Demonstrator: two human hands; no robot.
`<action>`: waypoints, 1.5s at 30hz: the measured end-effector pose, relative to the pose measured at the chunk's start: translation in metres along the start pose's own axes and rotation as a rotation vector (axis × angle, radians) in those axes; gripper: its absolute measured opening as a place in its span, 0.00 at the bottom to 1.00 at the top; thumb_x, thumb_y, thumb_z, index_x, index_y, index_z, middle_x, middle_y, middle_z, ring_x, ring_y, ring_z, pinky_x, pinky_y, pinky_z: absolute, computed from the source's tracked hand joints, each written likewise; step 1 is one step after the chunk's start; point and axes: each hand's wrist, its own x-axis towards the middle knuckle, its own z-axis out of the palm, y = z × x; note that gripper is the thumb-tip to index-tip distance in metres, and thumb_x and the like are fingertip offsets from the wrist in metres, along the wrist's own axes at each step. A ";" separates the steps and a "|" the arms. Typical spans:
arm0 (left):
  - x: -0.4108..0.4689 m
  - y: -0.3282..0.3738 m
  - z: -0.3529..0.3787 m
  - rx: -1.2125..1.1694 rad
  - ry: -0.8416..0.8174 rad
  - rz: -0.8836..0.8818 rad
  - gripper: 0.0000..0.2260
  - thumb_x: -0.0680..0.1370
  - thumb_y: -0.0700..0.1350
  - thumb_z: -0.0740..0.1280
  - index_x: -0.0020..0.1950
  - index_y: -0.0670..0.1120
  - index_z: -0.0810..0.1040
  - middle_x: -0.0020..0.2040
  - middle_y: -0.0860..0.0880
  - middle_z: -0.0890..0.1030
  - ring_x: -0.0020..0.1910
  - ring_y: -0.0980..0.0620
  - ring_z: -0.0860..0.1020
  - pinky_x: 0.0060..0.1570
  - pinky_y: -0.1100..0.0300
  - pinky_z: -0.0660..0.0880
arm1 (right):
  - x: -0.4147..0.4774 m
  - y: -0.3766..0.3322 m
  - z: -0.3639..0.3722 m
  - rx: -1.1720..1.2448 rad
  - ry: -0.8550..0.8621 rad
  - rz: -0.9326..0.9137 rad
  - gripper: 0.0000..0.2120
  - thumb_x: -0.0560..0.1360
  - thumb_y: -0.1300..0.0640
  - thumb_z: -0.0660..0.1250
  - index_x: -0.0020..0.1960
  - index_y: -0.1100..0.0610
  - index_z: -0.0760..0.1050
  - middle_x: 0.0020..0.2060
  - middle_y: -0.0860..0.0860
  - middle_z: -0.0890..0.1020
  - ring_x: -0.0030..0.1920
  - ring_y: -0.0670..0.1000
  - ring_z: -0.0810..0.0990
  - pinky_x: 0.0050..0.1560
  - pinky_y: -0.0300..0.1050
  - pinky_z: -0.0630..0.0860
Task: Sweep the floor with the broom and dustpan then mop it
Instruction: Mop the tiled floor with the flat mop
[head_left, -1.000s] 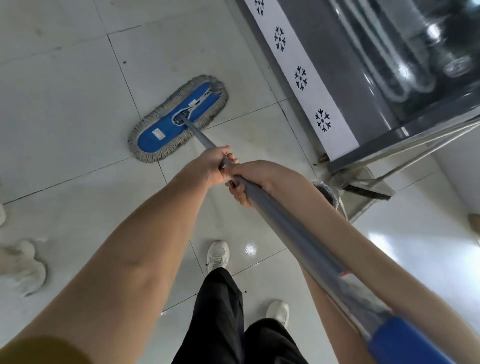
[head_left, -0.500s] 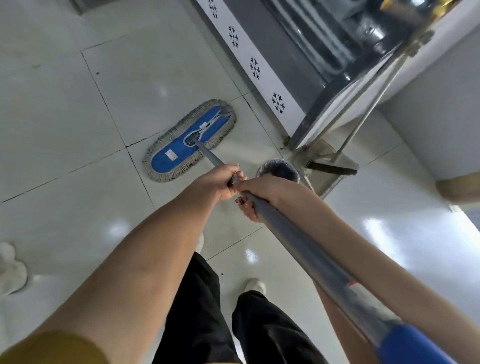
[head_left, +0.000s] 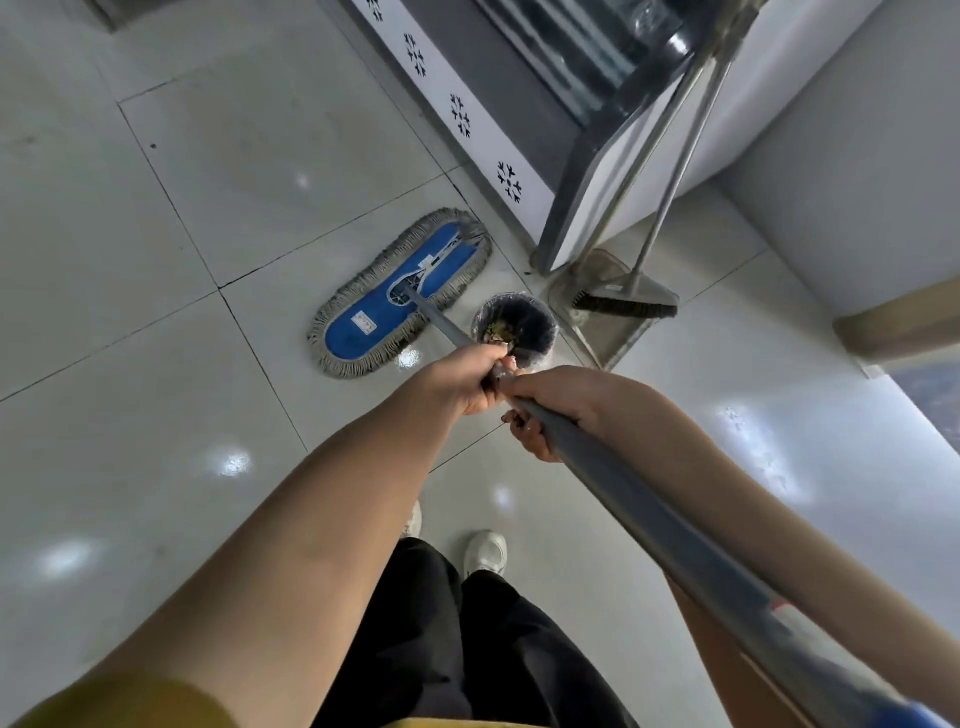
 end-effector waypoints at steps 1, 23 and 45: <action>0.002 0.004 -0.001 0.003 0.006 0.003 0.12 0.82 0.39 0.58 0.39 0.41 0.68 0.17 0.51 0.70 0.14 0.61 0.67 0.18 0.73 0.67 | 0.004 -0.005 0.002 -0.050 0.013 0.004 0.19 0.81 0.47 0.58 0.37 0.58 0.62 0.25 0.50 0.65 0.10 0.42 0.62 0.13 0.27 0.59; 0.099 0.224 -0.059 -0.010 -0.014 0.044 0.11 0.81 0.43 0.61 0.40 0.42 0.68 0.27 0.49 0.70 0.16 0.59 0.69 0.17 0.68 0.69 | 0.080 -0.228 0.070 -0.044 -0.024 0.005 0.19 0.79 0.43 0.60 0.44 0.60 0.66 0.14 0.53 0.68 0.11 0.43 0.63 0.14 0.28 0.62; 0.123 0.320 -0.038 0.193 0.092 0.082 0.12 0.82 0.41 0.57 0.39 0.43 0.64 0.31 0.49 0.68 0.14 0.59 0.69 0.17 0.71 0.68 | 0.100 -0.318 0.069 0.097 -0.117 -0.025 0.21 0.80 0.44 0.59 0.37 0.59 0.64 0.17 0.52 0.69 0.11 0.43 0.64 0.14 0.28 0.63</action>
